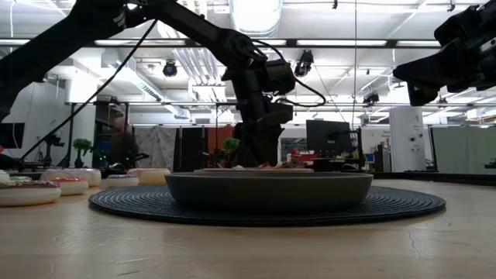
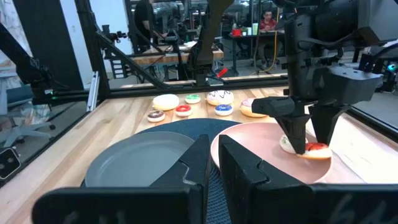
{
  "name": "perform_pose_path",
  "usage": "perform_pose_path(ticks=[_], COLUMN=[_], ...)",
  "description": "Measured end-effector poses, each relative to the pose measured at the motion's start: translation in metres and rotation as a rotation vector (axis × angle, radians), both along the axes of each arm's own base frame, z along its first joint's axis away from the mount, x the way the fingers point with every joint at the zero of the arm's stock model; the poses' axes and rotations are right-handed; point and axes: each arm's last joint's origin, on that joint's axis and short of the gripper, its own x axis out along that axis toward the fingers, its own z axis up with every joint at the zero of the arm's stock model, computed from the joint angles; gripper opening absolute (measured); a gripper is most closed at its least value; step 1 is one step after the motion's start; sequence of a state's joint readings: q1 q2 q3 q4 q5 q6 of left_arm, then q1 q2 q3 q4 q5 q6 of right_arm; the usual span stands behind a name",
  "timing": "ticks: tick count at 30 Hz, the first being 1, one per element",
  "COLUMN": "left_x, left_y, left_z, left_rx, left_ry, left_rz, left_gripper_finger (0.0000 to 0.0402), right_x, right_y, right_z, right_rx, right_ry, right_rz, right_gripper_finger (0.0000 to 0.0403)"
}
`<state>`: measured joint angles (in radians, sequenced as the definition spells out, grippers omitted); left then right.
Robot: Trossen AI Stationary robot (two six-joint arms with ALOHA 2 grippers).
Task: Pick & Place donuts
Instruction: Put the small orange donut on the pink plate, then put the large pink donut on the gray plate
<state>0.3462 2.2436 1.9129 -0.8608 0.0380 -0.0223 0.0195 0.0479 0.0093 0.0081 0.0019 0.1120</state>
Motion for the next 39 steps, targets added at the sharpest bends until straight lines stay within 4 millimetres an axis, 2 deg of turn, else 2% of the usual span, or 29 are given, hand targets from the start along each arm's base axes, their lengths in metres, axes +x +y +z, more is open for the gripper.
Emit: perform_pose_path(ticks=[18,30,39], left_x=[0.0005,0.0000,-0.0011], left_y=[-0.0011,-0.0015,-0.0019], left_z=[0.0001,0.0000,0.0005], left_rx=[-0.028,-0.033,-0.035], left_ry=[-0.012,-0.007,0.001], left_rz=[-0.015,-0.014,-0.017], left_gripper_finger=[0.0209,0.0241,0.0243], right_x=[0.0000,0.0000,0.0000], right_y=[0.0000,0.0000,0.0000], right_z=[0.0000,0.0000,0.0000], right_rx=[0.000,0.000,0.000], right_ry=[0.000,0.000,0.000], right_rz=[0.000,0.000,0.000], right_gripper_finger=[0.0029,0.0029,0.0029])
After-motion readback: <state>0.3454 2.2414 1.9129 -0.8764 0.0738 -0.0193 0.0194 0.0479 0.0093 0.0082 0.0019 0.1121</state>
